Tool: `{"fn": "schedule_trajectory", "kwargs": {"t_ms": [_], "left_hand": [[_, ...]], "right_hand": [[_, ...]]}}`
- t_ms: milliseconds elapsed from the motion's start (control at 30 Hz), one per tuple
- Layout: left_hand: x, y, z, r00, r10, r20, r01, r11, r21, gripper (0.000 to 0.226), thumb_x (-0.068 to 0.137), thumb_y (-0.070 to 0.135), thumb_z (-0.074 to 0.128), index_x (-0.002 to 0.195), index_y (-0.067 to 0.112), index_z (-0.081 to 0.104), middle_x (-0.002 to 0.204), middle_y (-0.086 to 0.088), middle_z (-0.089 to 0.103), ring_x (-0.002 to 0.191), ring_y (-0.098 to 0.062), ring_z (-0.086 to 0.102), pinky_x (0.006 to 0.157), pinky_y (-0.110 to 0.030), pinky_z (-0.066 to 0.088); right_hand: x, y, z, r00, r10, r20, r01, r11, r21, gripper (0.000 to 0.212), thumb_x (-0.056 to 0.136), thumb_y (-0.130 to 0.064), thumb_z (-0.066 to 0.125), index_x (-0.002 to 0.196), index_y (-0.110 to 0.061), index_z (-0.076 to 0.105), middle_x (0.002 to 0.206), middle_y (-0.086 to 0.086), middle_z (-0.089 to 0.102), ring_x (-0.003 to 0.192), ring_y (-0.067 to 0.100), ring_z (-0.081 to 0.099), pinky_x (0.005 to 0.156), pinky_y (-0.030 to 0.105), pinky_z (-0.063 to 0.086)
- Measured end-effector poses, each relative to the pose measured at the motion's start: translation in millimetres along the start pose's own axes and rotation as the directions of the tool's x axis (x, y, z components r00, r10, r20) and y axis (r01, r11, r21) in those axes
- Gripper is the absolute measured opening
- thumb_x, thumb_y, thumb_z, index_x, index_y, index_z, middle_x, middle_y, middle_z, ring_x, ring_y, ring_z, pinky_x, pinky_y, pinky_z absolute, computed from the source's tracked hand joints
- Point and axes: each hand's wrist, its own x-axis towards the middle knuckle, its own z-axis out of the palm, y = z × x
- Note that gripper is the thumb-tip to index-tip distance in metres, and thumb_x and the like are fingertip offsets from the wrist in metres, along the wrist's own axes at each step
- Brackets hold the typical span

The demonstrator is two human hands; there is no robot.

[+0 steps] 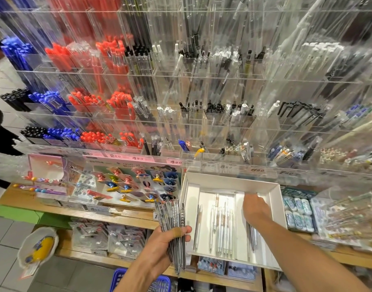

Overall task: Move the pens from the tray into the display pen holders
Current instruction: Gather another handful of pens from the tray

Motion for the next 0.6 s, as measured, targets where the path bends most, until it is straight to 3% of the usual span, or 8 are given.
{"fn": "schedule_trajectory", "kwargs": {"t_ms": [200,333,400,500,567,600], "left_hand": [[-4,3,5,1.0,0.022,0.001,-0.022,1.0,-0.002,0.071,0.06,0.004,0.087,0.122,-0.012,0.055,0.107,-0.025,0.072,0.076,-0.027,0.073,0.057,-0.031,0.056],[-9,3,8,0.999,0.036,0.008,-0.036,0.999,0.001,0.066,0.058,0.005,0.085,0.116,-0.013,0.06,0.105,-0.025,0.072,0.074,-0.026,0.072,0.058,-0.032,0.057],[-10,2,8,0.999,0.051,0.007,-0.051,0.999,-0.007,0.062,0.059,0.004,0.084,0.114,-0.011,0.061,0.104,-0.025,0.072,0.074,-0.026,0.071,0.061,-0.034,0.057],[-12,2,8,0.998,0.055,0.001,-0.055,0.998,-0.025,0.059,0.058,0.004,0.083,0.111,-0.013,0.063,0.103,-0.025,0.072,0.073,-0.026,0.07,0.064,-0.034,0.057],[-12,2,8,0.999,0.054,0.003,-0.054,0.998,-0.032,0.059,0.059,0.003,0.083,0.111,-0.015,0.063,0.103,-0.026,0.072,0.073,-0.026,0.07,0.063,-0.034,0.056],[-12,1,7,0.998,0.056,0.003,-0.055,0.998,-0.034,0.059,0.06,0.003,0.082,0.112,-0.015,0.062,0.103,-0.026,0.072,0.073,-0.026,0.07,0.063,-0.034,0.056]], "right_hand": [[1,2,-3,0.997,-0.013,0.077,0.012,1.0,0.019,0.033,0.094,-0.002,0.04,0.126,-0.008,0.047,0.122,0.009,0.059,0.11,0.029,0.061,0.083,0.035,0.048],[5,15,-5,0.998,0.011,0.054,-0.029,0.943,0.332,0.016,0.101,-0.017,0.037,0.102,-0.007,0.05,0.096,0.011,0.063,0.093,0.032,0.06,0.069,0.034,0.041],[1,17,-9,0.999,-0.024,0.043,-0.005,0.826,0.563,0.028,0.102,-0.024,0.036,0.088,-0.007,0.054,0.086,0.008,0.06,0.084,0.03,0.059,0.071,0.039,0.045],[-11,-5,-16,0.991,-0.098,0.088,-0.024,0.521,0.853,0.027,0.102,-0.027,0.035,0.095,-0.011,0.056,0.092,0.009,0.061,0.079,0.026,0.062,0.077,0.046,0.053],[-16,-31,-15,0.968,-0.186,0.166,-0.08,0.399,0.914,0.02,0.103,-0.023,0.037,0.096,-0.012,0.052,0.09,0.008,0.057,0.063,0.019,0.058,0.059,0.036,0.054],[-18,-45,-12,0.952,-0.228,0.205,-0.092,0.426,0.9,0.016,0.102,-0.02,0.039,0.097,-0.012,0.052,0.089,0.007,0.056,0.058,0.016,0.053,0.05,0.029,0.047]]}}
